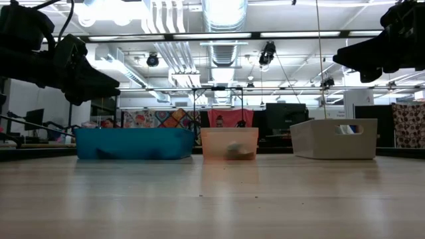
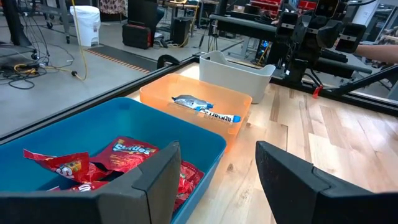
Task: Sort candy
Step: Return to Home Position
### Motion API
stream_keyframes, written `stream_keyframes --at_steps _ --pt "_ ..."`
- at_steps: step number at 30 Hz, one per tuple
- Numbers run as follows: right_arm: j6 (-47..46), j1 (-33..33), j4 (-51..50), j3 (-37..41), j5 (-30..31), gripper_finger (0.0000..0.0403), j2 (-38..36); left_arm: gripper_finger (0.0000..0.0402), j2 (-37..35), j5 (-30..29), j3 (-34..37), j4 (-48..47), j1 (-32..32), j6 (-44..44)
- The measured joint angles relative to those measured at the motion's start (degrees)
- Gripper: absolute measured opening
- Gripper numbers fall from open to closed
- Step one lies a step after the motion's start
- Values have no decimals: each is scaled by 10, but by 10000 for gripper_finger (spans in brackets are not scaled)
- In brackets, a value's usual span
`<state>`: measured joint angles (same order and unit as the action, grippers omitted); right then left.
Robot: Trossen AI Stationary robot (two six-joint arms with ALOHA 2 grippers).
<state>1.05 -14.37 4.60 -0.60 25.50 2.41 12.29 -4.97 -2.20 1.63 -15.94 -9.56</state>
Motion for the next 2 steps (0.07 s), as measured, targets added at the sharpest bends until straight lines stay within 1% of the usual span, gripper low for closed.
stream_keyframes --at_steps 2 --pt "0 0 0 0 0 123 0 191 0 0 0 0 0 0"
